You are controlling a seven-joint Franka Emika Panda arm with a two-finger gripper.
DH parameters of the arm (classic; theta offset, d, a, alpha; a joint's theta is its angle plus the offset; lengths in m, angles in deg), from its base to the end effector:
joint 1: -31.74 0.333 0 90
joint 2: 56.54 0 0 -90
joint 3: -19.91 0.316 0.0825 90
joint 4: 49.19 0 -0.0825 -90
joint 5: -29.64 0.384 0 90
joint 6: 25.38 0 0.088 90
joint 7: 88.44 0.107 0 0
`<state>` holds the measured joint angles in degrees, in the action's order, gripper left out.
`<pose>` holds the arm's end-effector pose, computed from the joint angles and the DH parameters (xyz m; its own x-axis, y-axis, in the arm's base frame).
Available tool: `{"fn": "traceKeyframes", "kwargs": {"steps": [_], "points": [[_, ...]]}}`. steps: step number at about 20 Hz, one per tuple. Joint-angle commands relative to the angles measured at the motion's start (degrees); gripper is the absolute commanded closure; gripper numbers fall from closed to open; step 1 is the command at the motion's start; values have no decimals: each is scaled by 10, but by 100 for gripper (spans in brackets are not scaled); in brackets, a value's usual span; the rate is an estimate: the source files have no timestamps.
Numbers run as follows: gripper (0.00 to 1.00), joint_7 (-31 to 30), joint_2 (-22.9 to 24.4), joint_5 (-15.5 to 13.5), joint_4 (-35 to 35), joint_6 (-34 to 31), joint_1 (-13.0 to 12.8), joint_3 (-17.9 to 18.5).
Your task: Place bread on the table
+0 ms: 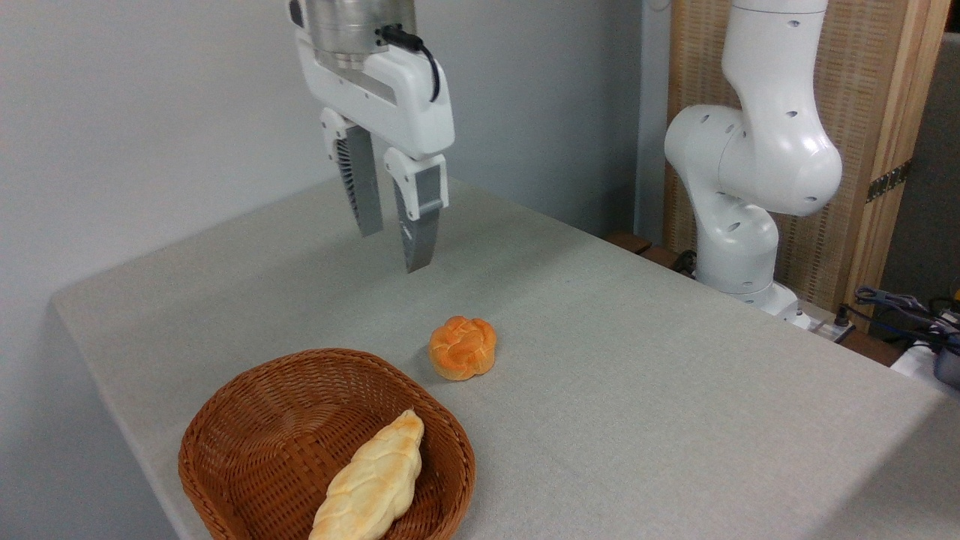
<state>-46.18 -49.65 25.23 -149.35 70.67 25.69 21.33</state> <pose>0.5229 -0.0491 0.6148 0.6860 -0.7221 0.0892 -0.7264 -0.6868 0.0266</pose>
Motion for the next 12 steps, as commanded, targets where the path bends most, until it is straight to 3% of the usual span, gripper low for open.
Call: {"fn": "traceKeyframes", "kwargs": {"steps": [1, 12], "points": [[0, -13, -40, 1, 66, -26, 9, -6], [0, -27, -70, 4, 106, -35, 18, -9]]}}
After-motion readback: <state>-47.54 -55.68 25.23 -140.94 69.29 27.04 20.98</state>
